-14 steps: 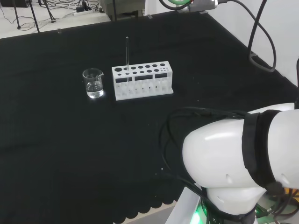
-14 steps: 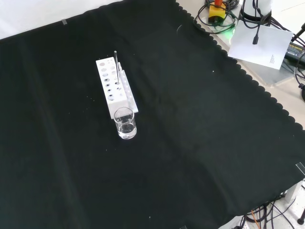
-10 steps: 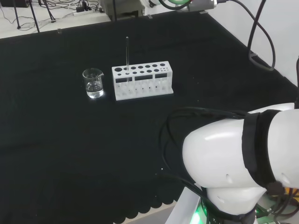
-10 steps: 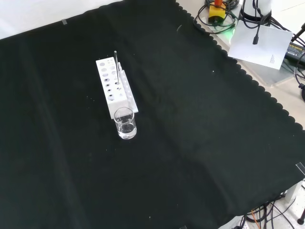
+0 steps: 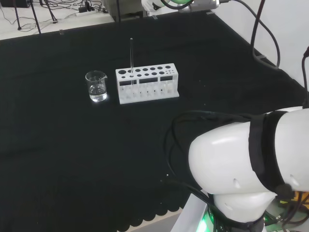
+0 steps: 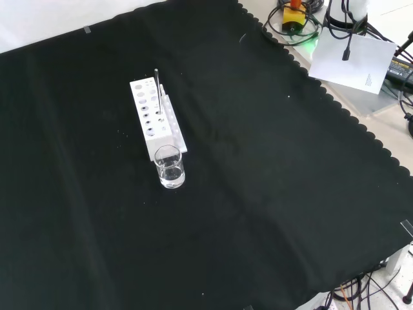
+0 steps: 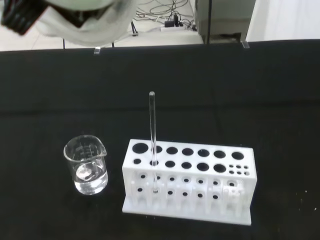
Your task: Take the glass rod from the white test tube rack.
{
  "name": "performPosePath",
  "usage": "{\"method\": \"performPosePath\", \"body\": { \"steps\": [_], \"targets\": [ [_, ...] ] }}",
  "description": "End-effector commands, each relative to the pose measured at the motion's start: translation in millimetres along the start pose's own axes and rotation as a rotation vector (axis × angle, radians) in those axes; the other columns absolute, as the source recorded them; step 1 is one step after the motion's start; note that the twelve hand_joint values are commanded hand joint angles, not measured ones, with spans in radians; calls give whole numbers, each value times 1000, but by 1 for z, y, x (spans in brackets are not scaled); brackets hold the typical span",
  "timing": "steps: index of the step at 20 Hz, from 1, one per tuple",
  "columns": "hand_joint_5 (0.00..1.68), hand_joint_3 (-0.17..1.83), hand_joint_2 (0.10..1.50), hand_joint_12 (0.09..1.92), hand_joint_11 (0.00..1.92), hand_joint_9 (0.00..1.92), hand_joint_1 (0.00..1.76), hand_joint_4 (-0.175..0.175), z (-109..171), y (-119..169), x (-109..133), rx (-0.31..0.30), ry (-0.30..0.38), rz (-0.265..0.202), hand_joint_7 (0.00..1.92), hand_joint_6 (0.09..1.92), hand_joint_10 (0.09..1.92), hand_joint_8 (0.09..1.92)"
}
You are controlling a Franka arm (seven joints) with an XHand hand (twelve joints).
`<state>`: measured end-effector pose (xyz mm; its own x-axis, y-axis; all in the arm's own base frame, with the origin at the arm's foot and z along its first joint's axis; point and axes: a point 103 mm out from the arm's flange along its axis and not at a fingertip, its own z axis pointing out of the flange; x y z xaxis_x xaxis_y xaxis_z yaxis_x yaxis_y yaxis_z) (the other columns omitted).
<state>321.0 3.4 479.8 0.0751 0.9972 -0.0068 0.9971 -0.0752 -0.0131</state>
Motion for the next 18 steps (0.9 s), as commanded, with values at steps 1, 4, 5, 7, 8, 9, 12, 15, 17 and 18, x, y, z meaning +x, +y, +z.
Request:
{"method": "performPosePath", "body": {
  "steps": [1, 4, 5, 7, 8, 9, 12, 15, 17, 18],
  "targets": [
    [169, 583, 614, 1331, 0, 24, 819, -63, 6, 8, 0, 9, -13, -8, 9, 87, 920, 798],
    [169, 584, 614, 1334, 0, 24, 818, -63, 10, 21, -2, 14, -14, -15, 10, 87, 922, 799],
    [169, 585, 614, 1335, 0, 24, 817, -62, 11, 25, -3, 16, -13, -17, 10, 87, 923, 799],
    [170, 586, 615, 1337, 0, 24, 816, -62, 10, 37, -5, 14, -6, -21, 10, 87, 924, 799],
    [170, 586, 615, 1338, 0, 24, 815, -62, 9, 43, -5, 12, -3, -25, 10, 87, 924, 799],
    [170, 586, 615, 1339, 0, 24, 814, -62, 7, 49, -5, 8, -6, -29, 10, 87, 925, 800],
    [171, 588, 615, 1341, 0, 24, 812, -62, 1, 69, -6, 6, -8, -40, 10, 87, 927, 800],
    [172, 589, 615, 1344, 0, 26, 811, -61, 4, 87, -4, 13, -6, -56, 12, 87, 929, 801],
    [173, 590, 615, 1348, 0, 28, 809, -61, 9, 100, -4, 21, -9, -60, 13, 87, 930, 802],
    [173, 590, 614, 1350, 0, 29, 809, -61, 12, 106, -4, 27, -1, -62, 14, 87, 931, 802]
  ]
}}
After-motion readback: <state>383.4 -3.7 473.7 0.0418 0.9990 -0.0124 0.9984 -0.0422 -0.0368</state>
